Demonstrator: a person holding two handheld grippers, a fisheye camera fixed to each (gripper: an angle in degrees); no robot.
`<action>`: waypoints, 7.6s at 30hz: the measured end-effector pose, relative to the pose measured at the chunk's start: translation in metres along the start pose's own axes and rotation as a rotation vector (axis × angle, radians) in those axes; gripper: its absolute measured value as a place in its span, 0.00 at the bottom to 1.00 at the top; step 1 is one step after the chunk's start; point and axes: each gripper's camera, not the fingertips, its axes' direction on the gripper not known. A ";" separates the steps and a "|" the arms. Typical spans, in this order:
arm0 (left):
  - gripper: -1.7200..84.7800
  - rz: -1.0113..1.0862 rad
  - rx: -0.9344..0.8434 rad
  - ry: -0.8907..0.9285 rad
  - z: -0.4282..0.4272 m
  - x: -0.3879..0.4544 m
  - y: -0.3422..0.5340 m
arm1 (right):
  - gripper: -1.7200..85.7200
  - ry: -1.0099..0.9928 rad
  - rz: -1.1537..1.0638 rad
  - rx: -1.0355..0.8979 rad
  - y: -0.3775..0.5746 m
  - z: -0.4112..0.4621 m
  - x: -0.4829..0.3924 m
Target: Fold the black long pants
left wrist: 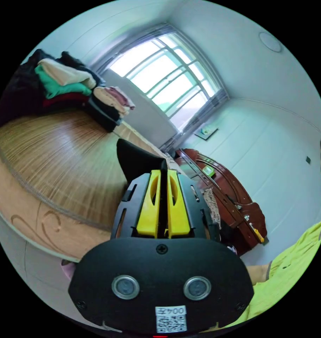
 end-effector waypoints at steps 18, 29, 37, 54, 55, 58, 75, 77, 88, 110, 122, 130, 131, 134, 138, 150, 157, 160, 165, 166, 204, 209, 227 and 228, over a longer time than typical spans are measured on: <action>0.04 0.466 -0.406 0.333 0.263 0.208 0.109 | 0.09 -0.390 0.652 0.332 0.009 -0.196 0.293; 0.06 0.322 -0.632 0.447 0.339 0.172 0.163 | 0.22 -0.801 0.632 0.338 0.020 -0.228 0.373; 0.03 0.392 -0.677 0.529 0.325 0.180 0.159 | 0.24 -0.594 0.598 0.199 -0.018 -0.249 0.372; 0.02 -0.286 -0.290 0.344 0.129 -0.064 0.143 | 0.06 -0.017 0.193 -0.144 -0.112 -0.240 0.233; 0.02 -0.289 -0.299 0.349 0.133 -0.065 0.143 | 0.06 0.024 0.130 -0.140 -0.117 -0.246 0.211; 0.02 -0.240 -0.341 0.300 0.142 -0.060 0.143 | 0.05 0.038 0.074 -0.086 -0.116 -0.273 0.180; 0.02 -0.175 -0.434 0.207 0.190 -0.039 0.175 | 0.09 0.002 0.325 -0.068 -0.035 -0.260 0.236; 0.02 -0.151 -0.459 0.169 0.198 -0.031 0.181 | 0.10 -0.014 0.383 -0.005 -0.023 -0.266 0.234; 0.02 0.413 -0.520 -0.143 0.305 0.081 0.165 | 0.03 0.211 -0.091 0.163 0.030 -0.221 0.009; 0.02 0.501 -0.812 -0.292 0.540 0.091 0.184 | 0.08 0.280 -0.215 0.071 0.064 -0.084 -0.070; 0.03 0.639 -0.854 -0.547 0.564 0.066 0.134 | 0.08 0.226 -0.178 0.092 0.082 -0.102 -0.040; 0.10 0.295 -0.750 -0.329 0.415 0.031 0.079 | 0.07 -0.030 0.013 0.327 0.100 -0.187 0.027; 0.11 0.260 -0.762 -0.308 0.403 0.024 0.081 | 0.07 -0.096 0.090 0.364 0.109 -0.208 0.047; 0.13 0.056 -0.824 -0.163 0.349 -0.009 0.094 | 0.04 -0.271 0.256 0.401 0.143 -0.244 0.098; 0.15 -0.174 -0.853 -0.055 0.313 -0.041 0.103 | 0.02 -0.382 0.349 0.416 0.185 -0.266 0.130; 0.17 -0.319 -0.855 0.050 0.285 -0.082 0.055 | 0.01 -0.472 0.458 0.397 0.205 -0.274 0.194; 0.18 -0.458 -0.805 0.181 0.269 -0.124 0.037 | 0.01 -0.492 0.516 0.381 0.208 -0.274 0.221; 0.17 -0.510 -0.785 0.204 0.259 -0.140 0.031 | 0.01 -0.477 0.520 0.371 0.206 -0.273 0.227; 0.16 -0.532 -0.790 0.163 0.250 -0.139 0.009 | 0.01 -0.456 0.522 0.352 0.201 -0.269 0.231; 0.16 -0.542 -0.792 0.158 0.247 -0.139 0.005 | 0.01 -0.451 0.524 0.348 0.200 -0.268 0.232; 0.06 -0.323 -0.700 -0.093 0.135 -0.133 -0.117 | 0.18 -0.184 0.399 0.196 0.108 -0.200 0.170; 0.09 -0.376 -0.609 -0.024 0.089 -0.146 -0.101 | 0.20 -0.190 0.343 0.099 0.056 -0.144 0.145; 0.22 0.114 -0.876 -0.113 0.185 -0.070 -0.128 | 0.16 -0.239 0.370 -0.036 0.014 -0.072 0.110; 0.21 0.137 -0.867 -0.130 0.191 -0.066 -0.127 | 0.15 -0.236 0.369 -0.038 0.013 -0.070 0.108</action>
